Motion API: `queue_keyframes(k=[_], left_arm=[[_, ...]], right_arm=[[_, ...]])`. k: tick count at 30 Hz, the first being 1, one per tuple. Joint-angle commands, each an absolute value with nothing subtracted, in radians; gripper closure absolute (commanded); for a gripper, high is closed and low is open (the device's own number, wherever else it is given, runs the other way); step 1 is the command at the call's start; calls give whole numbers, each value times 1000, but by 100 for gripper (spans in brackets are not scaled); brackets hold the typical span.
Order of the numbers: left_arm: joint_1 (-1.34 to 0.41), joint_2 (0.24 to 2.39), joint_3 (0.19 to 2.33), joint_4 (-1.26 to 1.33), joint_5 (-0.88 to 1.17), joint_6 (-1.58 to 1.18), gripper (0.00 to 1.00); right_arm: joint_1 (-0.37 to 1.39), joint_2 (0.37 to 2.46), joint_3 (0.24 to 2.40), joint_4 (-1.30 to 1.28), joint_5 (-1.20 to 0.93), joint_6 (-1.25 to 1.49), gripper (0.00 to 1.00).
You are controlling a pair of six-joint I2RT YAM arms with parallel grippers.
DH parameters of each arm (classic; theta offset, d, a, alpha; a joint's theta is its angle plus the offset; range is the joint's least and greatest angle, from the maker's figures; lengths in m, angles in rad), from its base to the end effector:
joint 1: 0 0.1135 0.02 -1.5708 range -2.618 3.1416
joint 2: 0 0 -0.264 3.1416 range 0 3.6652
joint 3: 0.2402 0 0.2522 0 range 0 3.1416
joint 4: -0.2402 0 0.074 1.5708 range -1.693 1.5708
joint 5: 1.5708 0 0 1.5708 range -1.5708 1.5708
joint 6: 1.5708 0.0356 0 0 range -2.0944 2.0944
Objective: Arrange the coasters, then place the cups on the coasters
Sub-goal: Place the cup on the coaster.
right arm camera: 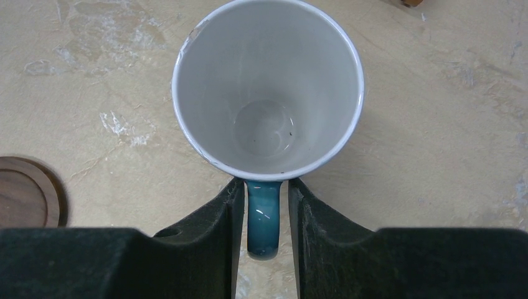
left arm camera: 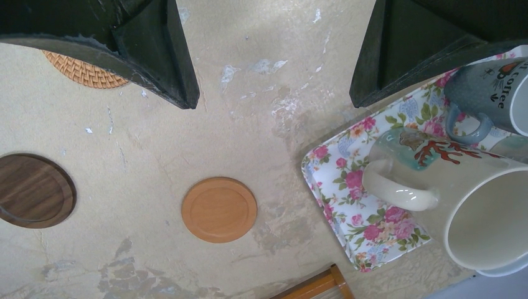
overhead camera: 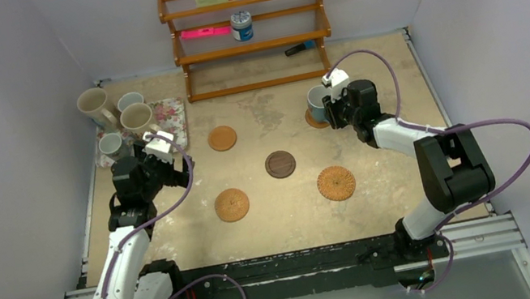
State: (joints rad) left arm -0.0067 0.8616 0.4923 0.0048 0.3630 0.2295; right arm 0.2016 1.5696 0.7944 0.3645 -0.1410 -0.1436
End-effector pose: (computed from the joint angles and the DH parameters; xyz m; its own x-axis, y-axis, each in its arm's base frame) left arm 0.1983 -0.0140 0.2431 -0.2702 0.2145 -0.9386 0.4102 0.9076 0.0893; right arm 0.3290 0.0723 0.2053 -0.3407 -0.2142 -0.9154 -0.3771 0.9231 -0.0757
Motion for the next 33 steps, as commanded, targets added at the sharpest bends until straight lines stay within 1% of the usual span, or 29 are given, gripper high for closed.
queue_keyframes(k=[1, 13, 22, 25, 27, 33], left_arm=[[-2, 847, 486, 20, 383, 251, 0], [-2, 845, 485, 20, 384, 252, 0], [-2, 844, 485, 20, 387, 251, 0], [-2, 844, 486, 19, 387, 251, 0], [-2, 844, 485, 18, 387, 251, 0], [-2, 841, 486, 18, 387, 252, 0]], right_arm=[[199, 1528, 812, 384, -114, -154, 65], [200, 1522, 816, 367, -109, -156, 64], [200, 1516, 825, 348, -106, -155, 54], [200, 1510, 825, 345, -106, -156, 50], [200, 1508, 824, 343, -104, -156, 45], [200, 1493, 819, 347, -96, -155, 26]])
